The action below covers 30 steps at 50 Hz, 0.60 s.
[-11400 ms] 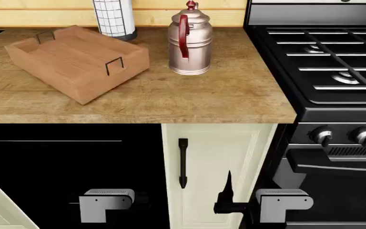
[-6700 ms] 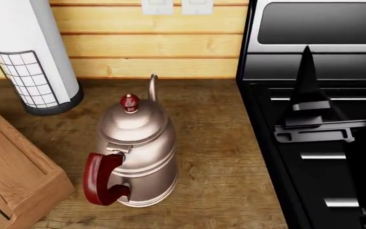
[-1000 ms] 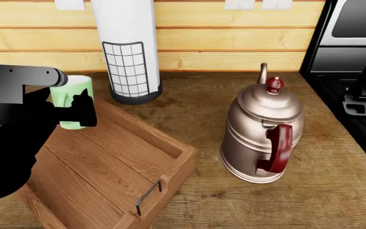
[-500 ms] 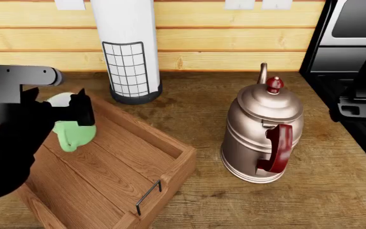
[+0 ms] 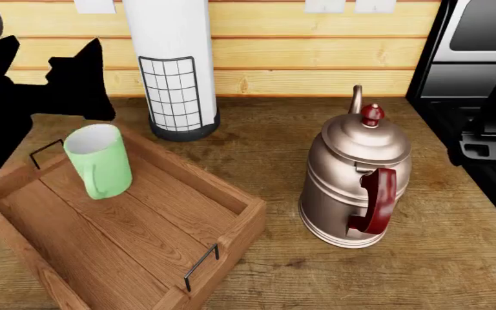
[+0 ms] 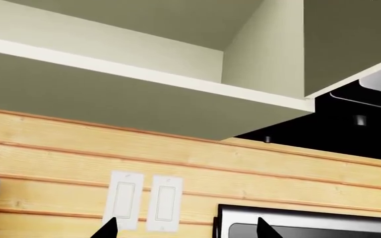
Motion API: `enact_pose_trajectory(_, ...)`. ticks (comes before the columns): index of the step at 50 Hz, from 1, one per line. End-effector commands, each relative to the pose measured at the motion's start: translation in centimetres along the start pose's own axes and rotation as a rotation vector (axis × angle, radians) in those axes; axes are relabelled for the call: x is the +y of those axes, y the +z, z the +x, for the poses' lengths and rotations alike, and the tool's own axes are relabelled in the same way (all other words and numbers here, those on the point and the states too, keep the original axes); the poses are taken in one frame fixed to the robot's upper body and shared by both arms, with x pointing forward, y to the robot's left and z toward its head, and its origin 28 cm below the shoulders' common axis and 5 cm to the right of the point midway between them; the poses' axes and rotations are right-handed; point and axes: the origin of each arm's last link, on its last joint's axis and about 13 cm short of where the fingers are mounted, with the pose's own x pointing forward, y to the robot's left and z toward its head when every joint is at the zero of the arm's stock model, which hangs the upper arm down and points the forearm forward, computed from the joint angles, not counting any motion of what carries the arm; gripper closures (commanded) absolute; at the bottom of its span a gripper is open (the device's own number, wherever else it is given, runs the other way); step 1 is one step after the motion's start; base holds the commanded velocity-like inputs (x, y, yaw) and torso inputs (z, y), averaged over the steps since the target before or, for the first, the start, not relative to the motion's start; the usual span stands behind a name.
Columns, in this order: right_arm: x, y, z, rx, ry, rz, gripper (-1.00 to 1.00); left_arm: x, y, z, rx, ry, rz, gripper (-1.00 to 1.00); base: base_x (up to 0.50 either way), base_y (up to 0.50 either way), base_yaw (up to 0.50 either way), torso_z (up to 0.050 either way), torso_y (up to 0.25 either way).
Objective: Pick the kettle from the counter and place it on the tray. Then pick the mug from the cabinet and place it on the tray. Then close the cabinet doors.
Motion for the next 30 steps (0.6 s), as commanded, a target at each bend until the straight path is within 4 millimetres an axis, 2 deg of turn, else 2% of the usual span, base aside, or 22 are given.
enact_pose_trajectory(1,-0.1,0.1,0.0,-0.001,-0.002,0.001,-1.00,-2.8,2.3,-4.6,-0.081,-0.174,0.040,-1.00,0.00,0.00,0.00,0.000,0.000)
enact_pose_trajectory(6,-0.1,0.0,-0.1,0.003,-0.001,-0.002,-1.00,-3.6,2.1,-5.6,-0.084,-0.216,0.047,-1.00,0.00,0.00,0.00,0.000,0.000)
enact_pose_trajectory(12,0.0,0.7,0.0,0.061,0.024,0.008,-1.00,-3.4,1.7,-5.5,-0.080,-0.204,0.040,-1.00,0.00,0.00,0.00,0.000,0.000)
enact_pose_trajectory(18,0.2,3.0,0.0,0.206,0.077,0.083,-1.00,-3.1,1.3,-5.3,-0.074,-0.190,0.033,-1.00,0.00,0.00,0.00,0.000,0.000)
enact_pose_trajectory(19,0.3,3.0,-0.4,0.282,0.095,0.076,-1.00,-3.0,1.3,-5.3,-0.072,-0.187,0.031,-1.00,0.00,0.00,0.00,0.000,0.000)
enact_pose_trajectory(20,0.6,2.5,-1.1,0.428,0.131,0.017,-1.00,-2.9,1.2,-5.2,-0.070,-0.182,0.028,-1.00,0.00,0.00,0.00,0.000,0.000)
enact_pose_trajectory(21,1.9,2.1,-2.1,0.545,0.215,-0.112,-1.00,-2.8,1.2,-5.2,-0.070,-0.179,0.026,-1.00,0.00,0.00,0.00,0.000,0.000)
enact_pose_trajectory(22,2.3,1.4,-2.8,0.571,0.430,-0.169,-1.00,-2.8,1.1,-5.1,-0.069,-0.176,0.024,-1.00,0.00,0.00,0.00,0.000,0.000)
enact_pose_trajectory(23,1.8,0.6,-3.5,0.602,0.476,-0.248,-1.00,-2.7,1.1,-5.1,-0.068,-0.174,0.022,-1.00,0.00,0.00,0.00,0.000,0.000)
enact_pose_trajectory(24,1.1,0.7,-4.4,0.741,0.480,-0.224,-1.00,-2.7,1.0,-5.2,-0.067,-0.173,0.022,-1.00,0.00,0.00,0.00,0.000,0.000)
enact_pose_trajectory(26,0.6,0.5,-4.9,0.828,0.443,-0.101,-1.00,-2.7,1.0,-5.2,-0.068,-0.171,0.022,-1.00,0.00,0.00,0.00,0.000,0.000)
enact_pose_trajectory(27,0.3,1.0,-4.7,0.777,0.395,-0.046,-1.00,-2.7,1.0,-5.3,-0.069,-0.171,0.022,-1.00,0.00,0.00,0.00,0.000,0.000)
enact_pose_trajectory(30,-1.3,3.6,-3.8,0.438,0.213,0.106,-1.00,-2.6,0.9,-5.3,-0.069,-0.165,0.022,-1.00,0.00,0.00,0.00,0.000,0.000)
